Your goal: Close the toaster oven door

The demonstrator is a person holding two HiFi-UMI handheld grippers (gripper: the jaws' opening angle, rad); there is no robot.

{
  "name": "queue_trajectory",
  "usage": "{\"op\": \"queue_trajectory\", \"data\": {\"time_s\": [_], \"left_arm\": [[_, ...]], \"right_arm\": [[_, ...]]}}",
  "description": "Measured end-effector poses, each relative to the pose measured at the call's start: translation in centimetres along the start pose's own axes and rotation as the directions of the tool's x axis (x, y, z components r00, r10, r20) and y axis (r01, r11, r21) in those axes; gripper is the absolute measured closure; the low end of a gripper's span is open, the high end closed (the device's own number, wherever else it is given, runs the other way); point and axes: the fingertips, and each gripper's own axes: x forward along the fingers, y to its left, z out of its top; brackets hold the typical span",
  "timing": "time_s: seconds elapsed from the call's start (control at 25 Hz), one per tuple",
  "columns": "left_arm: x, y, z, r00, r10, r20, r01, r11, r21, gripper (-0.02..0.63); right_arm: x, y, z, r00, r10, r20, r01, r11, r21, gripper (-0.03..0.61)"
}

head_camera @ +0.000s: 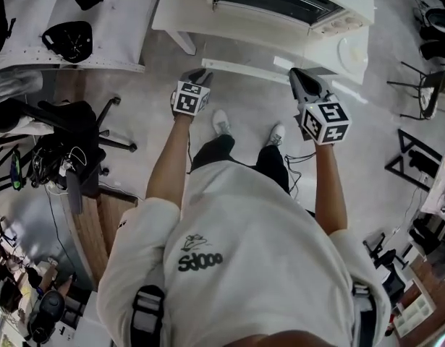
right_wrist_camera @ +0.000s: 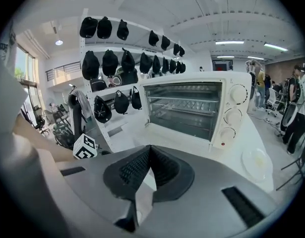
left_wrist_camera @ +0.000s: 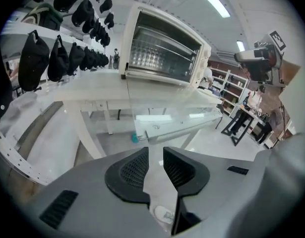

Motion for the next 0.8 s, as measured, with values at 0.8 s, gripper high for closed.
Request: {"op": "queue_trajectory", "data": {"time_s": [0.8], "left_arm": [[-1.1,-0.1,3.1,0.986,0.063,0.151,-0.045,0.992,-0.115,0.512]], "right_arm": [[-1.5,-0.6,-0.8,0.997,-0.081,0.002,0.081,0.996,-0.039,0.569]]}}
